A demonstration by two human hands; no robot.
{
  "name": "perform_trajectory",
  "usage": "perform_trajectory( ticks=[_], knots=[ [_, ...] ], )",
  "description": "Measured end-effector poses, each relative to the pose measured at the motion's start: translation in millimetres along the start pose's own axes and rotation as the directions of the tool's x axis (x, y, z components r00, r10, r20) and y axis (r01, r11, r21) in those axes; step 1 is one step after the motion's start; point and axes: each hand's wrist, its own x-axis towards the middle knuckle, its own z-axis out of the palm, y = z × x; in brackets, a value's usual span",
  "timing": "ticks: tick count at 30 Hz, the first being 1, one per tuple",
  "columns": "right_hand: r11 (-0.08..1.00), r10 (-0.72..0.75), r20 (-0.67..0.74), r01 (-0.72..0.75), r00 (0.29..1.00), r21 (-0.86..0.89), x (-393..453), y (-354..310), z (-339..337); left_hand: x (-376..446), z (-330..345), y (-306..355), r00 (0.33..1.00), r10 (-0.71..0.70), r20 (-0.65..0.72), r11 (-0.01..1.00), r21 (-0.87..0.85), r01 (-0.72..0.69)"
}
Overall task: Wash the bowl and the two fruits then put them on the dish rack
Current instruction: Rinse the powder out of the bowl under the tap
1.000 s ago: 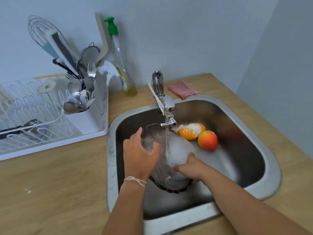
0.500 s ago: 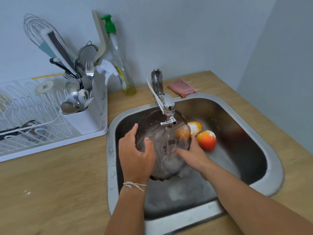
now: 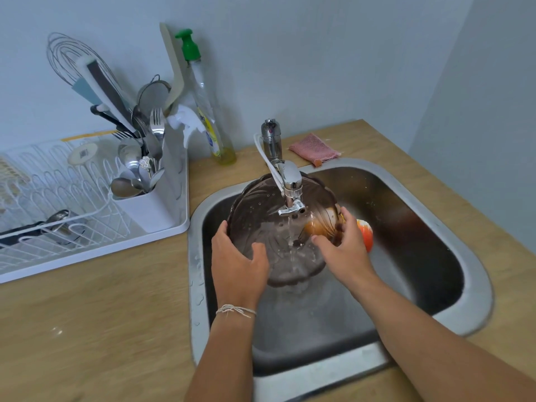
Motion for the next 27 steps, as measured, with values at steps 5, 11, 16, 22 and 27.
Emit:
perform_trajectory(
  ticks=[5,11,16,22,27],
  knots=[
    [1.0,0.01,0.046,-0.009,0.999,-0.025,5.8,7.3,5.6,-2.3,-2.5,4.5,0.998,0.04,-0.039,0.999,-0.015,-0.041],
    [0.996,0.079,0.221,-0.07,0.972,-0.047,-0.4,6.5,7.3,-5.8,-7.4,7.5,0.987,0.07,-0.147,0.997,-0.032,-0.076],
    [0.984,0.072,0.32,-0.015,0.945,-0.177,-6.5,3.1,8.0,-14.3,-18.7,19.2,0.993,-0.091,-0.073,0.995,0.025,0.093],
    [0.978,0.083,0.493,0.026,0.866,-0.209,-24.6,0.5,24.4,-26.4,-69.9,48.7,0.994,0.09,0.057,0.974,0.204,-0.1],
    [0.996,0.082,0.664,-0.031,0.743,-0.088,-50.7,-15.7,52.7,-31.9,-114.0,80.1,0.969,0.221,0.107,0.938,0.25,-0.241]
  ],
)
